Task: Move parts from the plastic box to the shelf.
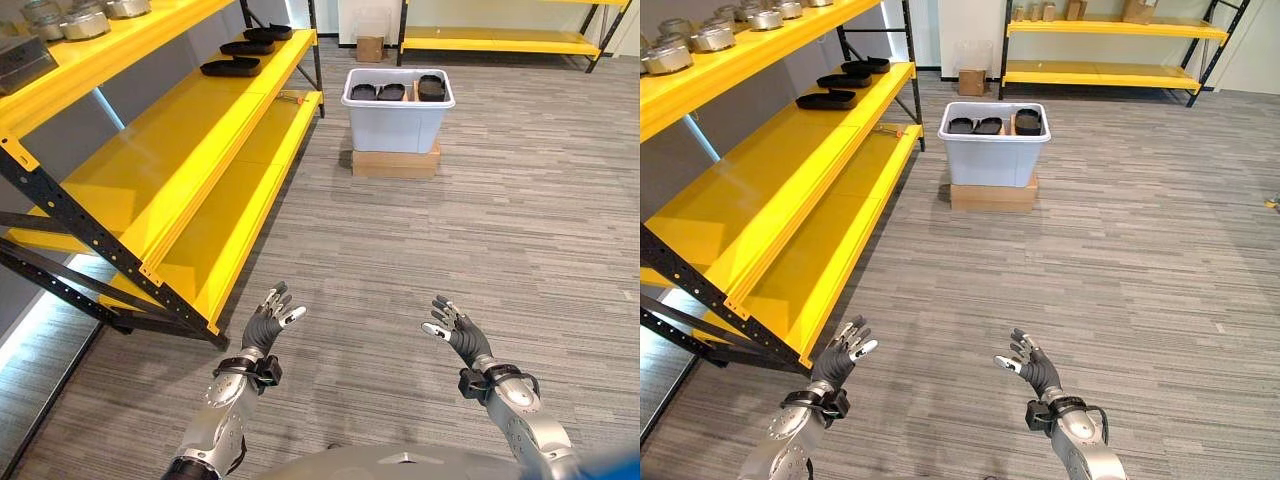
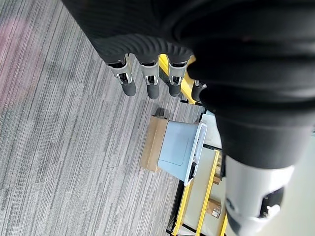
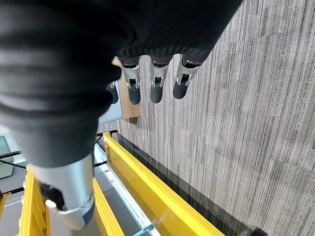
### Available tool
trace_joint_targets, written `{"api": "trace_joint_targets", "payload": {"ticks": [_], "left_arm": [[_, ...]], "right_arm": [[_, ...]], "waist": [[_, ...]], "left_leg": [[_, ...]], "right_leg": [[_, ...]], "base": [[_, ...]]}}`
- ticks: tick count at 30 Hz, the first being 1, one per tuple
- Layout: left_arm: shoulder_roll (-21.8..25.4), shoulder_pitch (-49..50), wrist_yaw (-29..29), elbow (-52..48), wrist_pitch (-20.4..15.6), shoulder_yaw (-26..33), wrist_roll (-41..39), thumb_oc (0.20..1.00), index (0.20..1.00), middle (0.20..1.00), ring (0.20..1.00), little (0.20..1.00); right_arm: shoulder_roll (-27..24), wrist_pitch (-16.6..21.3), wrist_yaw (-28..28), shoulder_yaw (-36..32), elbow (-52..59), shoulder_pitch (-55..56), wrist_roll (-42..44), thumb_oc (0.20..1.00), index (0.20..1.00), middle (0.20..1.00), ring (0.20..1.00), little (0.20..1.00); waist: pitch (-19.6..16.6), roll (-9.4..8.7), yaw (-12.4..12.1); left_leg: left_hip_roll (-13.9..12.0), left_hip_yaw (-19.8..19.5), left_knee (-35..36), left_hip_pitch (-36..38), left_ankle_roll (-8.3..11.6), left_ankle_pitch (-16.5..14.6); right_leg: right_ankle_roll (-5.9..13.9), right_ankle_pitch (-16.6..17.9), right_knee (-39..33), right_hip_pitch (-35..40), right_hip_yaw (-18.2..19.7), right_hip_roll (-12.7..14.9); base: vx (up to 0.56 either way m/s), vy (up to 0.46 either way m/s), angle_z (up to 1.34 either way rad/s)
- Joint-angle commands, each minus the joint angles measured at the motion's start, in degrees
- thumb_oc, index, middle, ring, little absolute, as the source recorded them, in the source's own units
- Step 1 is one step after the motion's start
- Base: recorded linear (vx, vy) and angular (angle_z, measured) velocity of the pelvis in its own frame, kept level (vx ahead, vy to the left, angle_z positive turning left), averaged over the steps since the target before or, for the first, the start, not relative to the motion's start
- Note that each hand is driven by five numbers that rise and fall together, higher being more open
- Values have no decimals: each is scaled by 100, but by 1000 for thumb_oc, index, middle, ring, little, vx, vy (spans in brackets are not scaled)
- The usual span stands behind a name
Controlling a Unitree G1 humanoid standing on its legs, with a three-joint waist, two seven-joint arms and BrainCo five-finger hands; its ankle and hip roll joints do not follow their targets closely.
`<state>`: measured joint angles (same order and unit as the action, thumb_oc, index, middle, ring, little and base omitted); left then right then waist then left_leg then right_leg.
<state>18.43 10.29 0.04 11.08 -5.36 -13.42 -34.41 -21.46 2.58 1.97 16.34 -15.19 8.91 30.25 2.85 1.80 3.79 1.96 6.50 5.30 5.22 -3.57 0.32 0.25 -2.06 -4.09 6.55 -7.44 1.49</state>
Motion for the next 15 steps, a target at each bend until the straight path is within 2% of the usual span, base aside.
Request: {"api": "trace_joint_targets", "payload": {"ticks": [1, 6, 10, 15], "left_arm": [[138, -99, -60, -106, -243, 107, -39, 1000, 1000, 1000, 1000, 1000], [147, -116, -59, -97, -252, 121, -50, 1000, 1000, 1000, 1000, 1000], [161, -180, -51, -92, -266, 125, -1, 1000, 1000, 1000, 1000, 1000], [231, -307, -5, -186, -289, 104, 38, 1000, 1000, 1000, 1000, 1000]], "right_arm": [[45, 221, 10, 39, 148, -112, 216, 1000, 1000, 1000, 1000, 1000], [48, 210, 16, 28, 126, -124, 226, 1000, 1000, 1000, 1000, 1000], [28, 216, 11, 18, 144, -182, 243, 1000, 1000, 1000, 1000, 1000], [65, 225, -42, 26, 90, -386, 262, 1000, 1000, 1000, 1000, 1000]], "waist": [[-202, -303, 1], [-178, -322, -7], [-132, -366, -18], [-50, -357, -39]], "left_leg": [[-767, 7, -88, 3, 636, -194], [-752, -1, -193, -5, 611, -260], [-726, -38, -559, -171, 576, -419], [-542, -111, -758, -343, 377, -576]], "right_leg": [[818, 72, 37, -77, 201, 880], [827, 58, 75, -76, 236, 897], [840, 45, 148, -90, 264, 958], [968, 34, 764, -410, 365, 1161]], "base": [[0, 0, 0], [0, 0, 0], [0, 13, 0], [-7, 118, -1]]}}
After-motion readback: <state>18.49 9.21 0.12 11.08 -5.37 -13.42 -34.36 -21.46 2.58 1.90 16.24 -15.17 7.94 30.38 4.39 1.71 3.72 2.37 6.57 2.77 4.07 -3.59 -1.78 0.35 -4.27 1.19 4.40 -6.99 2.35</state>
